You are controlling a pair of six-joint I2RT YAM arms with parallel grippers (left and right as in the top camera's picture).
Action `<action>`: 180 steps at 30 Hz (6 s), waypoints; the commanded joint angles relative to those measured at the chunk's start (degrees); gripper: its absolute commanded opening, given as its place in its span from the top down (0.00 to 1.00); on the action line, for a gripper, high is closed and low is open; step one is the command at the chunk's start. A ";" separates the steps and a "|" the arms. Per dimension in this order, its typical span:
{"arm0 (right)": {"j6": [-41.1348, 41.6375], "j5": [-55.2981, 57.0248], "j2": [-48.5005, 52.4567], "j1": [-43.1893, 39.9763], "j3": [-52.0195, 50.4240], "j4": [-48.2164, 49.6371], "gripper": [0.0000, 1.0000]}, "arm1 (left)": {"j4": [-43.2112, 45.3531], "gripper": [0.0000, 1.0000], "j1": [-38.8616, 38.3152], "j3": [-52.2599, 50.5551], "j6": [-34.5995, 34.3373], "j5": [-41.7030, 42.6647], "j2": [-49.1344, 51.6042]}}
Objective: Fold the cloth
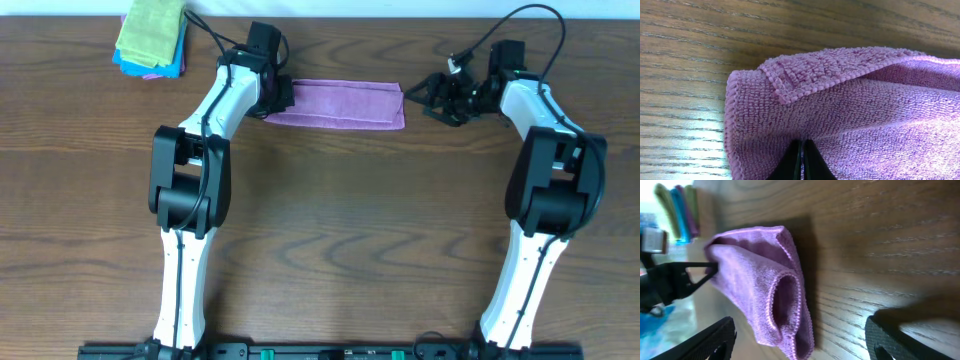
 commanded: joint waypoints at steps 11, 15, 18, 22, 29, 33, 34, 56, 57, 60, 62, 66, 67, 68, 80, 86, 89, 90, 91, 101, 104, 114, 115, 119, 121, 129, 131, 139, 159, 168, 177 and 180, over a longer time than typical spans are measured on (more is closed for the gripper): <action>-0.22 -3.06 7.28 5.40 0.20 -0.35 0.19 | -1.20 0.94 0.02 -1.44 -0.02 -0.48 2.16; -0.17 -1.22 7.28 6.40 0.20 0.33 0.24 | -1.20 0.95 0.02 -1.42 -0.02 -0.46 2.16; 0.50 0.76 7.28 6.49 0.22 0.72 0.39 | -1.25 0.94 0.02 -1.42 -0.02 -0.44 2.16; 3.96 1.16 7.26 6.21 0.35 4.02 0.65 | -1.79 0.95 -0.09 -1.42 -0.17 -0.28 2.16; 8.02 0.66 7.06 6.47 4.26 4.28 0.98 | -2.75 0.94 -1.57 -1.44 -2.84 -0.26 2.19; 4.17 3.69 5.81 7.78 13.73 -5.18 0.98 | -2.73 0.94 -3.02 -1.42 -4.20 -0.28 2.16; 3.08 5.64 5.55 8.22 15.78 -7.52 0.98 | -2.71 0.94 -3.10 -1.42 -4.59 -0.26 2.19; -7.08 31.30 4.66 25.18 29.94 -25.00 0.99 | 0.94 0.94 -3.37 -1.42 -9.27 3.34 2.19; -7.06 31.78 4.66 25.46 29.97 -24.79 0.99 | 1.31 0.95 -3.34 -1.42 -9.51 3.91 2.16; -7.04 32.04 4.66 25.66 29.97 -24.39 0.99 | 2.51 0.94 -3.37 -1.42 -9.75 6.43 2.19; -7.04 32.02 4.66 25.62 29.97 -24.37 0.99 | 3.17 0.95 -3.37 -1.42 -10.97 7.37 2.16; -7.02 32.00 4.66 25.62 29.97 -24.37 0.99 | 4.31 0.94 -3.50 -1.44 -12.52 8.87 2.19; -6.99 32.00 4.66 25.62 29.97 -24.37 0.99 | 4.55 0.94 -3.67 -1.42 -13.00 9.03 2.19; -6.82 32.00 4.66 25.62 29.97 -24.37 0.99 | 4.79 0.94 -3.87 -1.42 -13.29 9.18 2.19; -6.80 32.00 4.66 24.81 29.97 -24.76 0.99 | 6.49 0.94 -6.14 -1.42 -16.92 10.34 2.19; -6.84 32.00 4.13 23.82 29.99 -25.20 0.98 | 5.62 0.94 -4.15 -0.26 -13.70 9.66 1.16; -6.84 32.00 3.78 23.54 29.99 -25.11 0.99 | 5.60 0.94 -2.91 -0.09 -13.09 8.50 -0.85; -6.82 32.00 3.78 23.45 29.99 -25.14 0.99 | 5.57 0.95 -2.58 -0.09 -12.33 8.04 -1.77; -6.82 32.00 3.76 23.39 29.99 -25.22 0.99 | 5.53 0.95 -2.40 -0.09 -11.54 7.61 -2.51; -6.84 32.00 3.67 23.41 29.99 -25.22 0.99 | 4.52 0.94 -2.21 -0.09 -8.41 2.64 -6.64; -6.82 32.00 3.67 23.41 29.99 -25.22 0.99 | 4.33 0.94 -2.23 -0.11 -8.13 1.55 -6.29; -6.84 32.02 3.67 23.06 29.99 -25.18 0.99 | 4.22 0.95 -2.82 -1.95 -7.72 -0.98 -4.96; -6.84 32.02 3.67 22.99 29.99 -25.18 0.99 | 4.09 0.94 -2.93 -1.95 -7.74 -0.96 -4.57; -6.84 32.02 3.67 22.51 29.99 -25.22 0.99 | 3.89 0.95 -3.21 -1.95 -7.78 -0.39 -2.69; -6.84 32.02 3.67 22.32 29.99 -25.22 0.99 | 3.54 0.94 -3.34 -1.95 -7.80 -0.31 -1.81; -6.84 31.98 3.67 21.99 29.99 -24.57 0.98 | 1.77 0.94 -3.34 -1.95 -7.74 -1.84 0.61; -6.86 31.74 3.67 22.67 29.99 -24.00 0.99 | 1.62 0.94 -3.41 -1.95 -7.76 -1.51 1.36; -7.08 31.74 3.67 26.21 30.01 -21.77 0.99 | 2.29 0.94 -4.00 -1.95 -8.41 1.53 2.93; -7.50 30.69 2.82 26.47 32.04 -21.18 0.99 | 2.38 0.94 -2.36 -0.48 -9.20 4.37 0.22; -7.50 30.71 2.82 26.51 32.57 -20.87 0.99 | 2.29 0.83 0.98 0.66 -9.01 4.63 -11.93; -10.86 33.33 2.84 28.81 32.54 -20.00 0.99 | -4.20 0.94 5.07 0.66 -4.98 3.02 -25.24; -13.16 38.84 2.84 30.42 32.54 -20.11 0.99 | -8.61 0.94 7.52 0.66 -3.82 2.54 -28.74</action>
